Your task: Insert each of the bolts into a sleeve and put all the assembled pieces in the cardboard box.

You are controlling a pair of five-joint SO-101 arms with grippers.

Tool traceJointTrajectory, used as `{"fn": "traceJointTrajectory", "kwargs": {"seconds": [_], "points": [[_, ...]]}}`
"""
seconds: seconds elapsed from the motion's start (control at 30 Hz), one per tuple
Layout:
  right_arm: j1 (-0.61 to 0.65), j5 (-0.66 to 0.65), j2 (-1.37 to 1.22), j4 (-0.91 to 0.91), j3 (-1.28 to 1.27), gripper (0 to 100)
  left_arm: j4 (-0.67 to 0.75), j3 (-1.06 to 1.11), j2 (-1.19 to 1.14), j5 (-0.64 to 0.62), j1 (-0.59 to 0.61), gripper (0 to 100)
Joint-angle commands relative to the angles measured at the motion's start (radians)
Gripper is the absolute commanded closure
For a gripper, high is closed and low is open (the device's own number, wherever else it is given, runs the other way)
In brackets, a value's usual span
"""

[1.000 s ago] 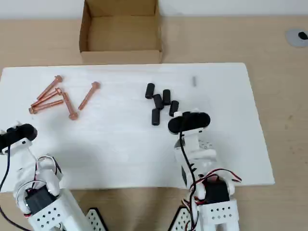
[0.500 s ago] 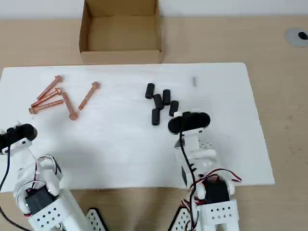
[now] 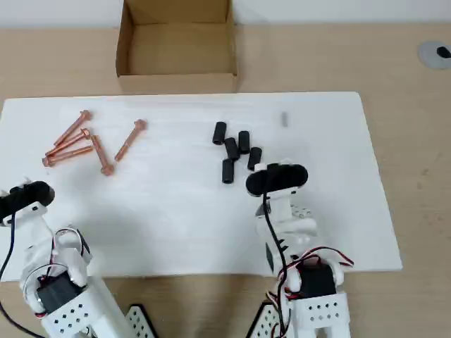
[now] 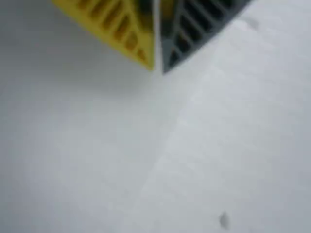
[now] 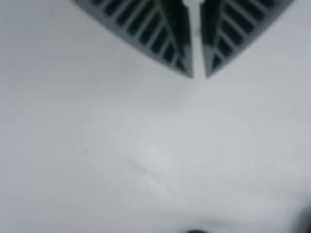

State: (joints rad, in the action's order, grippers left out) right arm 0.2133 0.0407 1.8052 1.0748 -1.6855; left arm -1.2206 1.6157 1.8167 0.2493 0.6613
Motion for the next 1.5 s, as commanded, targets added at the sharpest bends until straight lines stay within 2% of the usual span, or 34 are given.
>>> {"fn": "traceJointTrajectory", "kwargs": {"seconds": [0.0,1.03,1.27,1.37,1.47], "points": [[-0.021,-0.006,0.114,0.002,0.001,98.8,0.017,-0.005,0.007,0.003,0.003,99],[-0.019,-0.008,0.114,0.002,0.001,98.8,0.018,-0.005,0.007,0.003,0.005,99],[0.054,-0.002,0.116,-0.026,-0.002,98.8,0.069,0.003,0.005,0.003,-0.014,99],[0.059,0.0,0.114,-0.025,0.001,98.8,0.048,-0.028,0.005,-0.003,-0.021,99],[0.013,-0.005,0.113,-0.025,0.004,98.8,-0.031,-0.118,0.004,0.003,-0.074,99]]}}
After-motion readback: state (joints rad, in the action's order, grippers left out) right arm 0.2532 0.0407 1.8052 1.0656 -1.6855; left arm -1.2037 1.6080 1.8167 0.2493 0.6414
